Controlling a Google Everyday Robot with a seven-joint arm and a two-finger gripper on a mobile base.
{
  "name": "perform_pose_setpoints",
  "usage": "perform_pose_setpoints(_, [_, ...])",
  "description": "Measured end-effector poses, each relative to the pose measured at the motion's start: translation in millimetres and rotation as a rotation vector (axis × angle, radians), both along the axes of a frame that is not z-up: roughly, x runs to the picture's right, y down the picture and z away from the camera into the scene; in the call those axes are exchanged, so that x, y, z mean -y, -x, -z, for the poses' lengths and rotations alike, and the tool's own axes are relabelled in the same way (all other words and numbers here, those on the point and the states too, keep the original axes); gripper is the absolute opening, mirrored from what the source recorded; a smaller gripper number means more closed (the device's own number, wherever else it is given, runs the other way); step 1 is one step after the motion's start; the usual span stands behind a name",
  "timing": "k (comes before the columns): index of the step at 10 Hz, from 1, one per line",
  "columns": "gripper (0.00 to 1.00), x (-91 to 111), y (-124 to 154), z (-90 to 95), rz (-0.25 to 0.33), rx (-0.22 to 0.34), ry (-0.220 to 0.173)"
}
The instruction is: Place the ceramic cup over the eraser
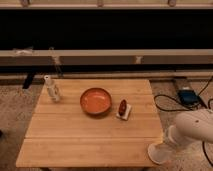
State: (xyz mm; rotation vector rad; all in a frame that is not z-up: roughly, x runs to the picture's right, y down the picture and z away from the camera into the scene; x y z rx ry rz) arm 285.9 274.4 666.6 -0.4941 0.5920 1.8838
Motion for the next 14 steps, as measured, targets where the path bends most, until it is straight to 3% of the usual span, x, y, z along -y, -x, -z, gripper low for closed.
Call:
perform_pose_setpoints(2, [0.80,-1,-10,-4.0,-0.033,-0.039,-0.038])
perform_pose_setpoints(4, [0.80,6,-11,3.2,-0.039,-0.043,-0.074])
perform_pose_setpoints(10, [0.80,49,22,39.4,0.031,0.018,-0.176])
perform_pose_setpoints(14, [0.80,50,24,39.7,0.034,0.022,-0.178])
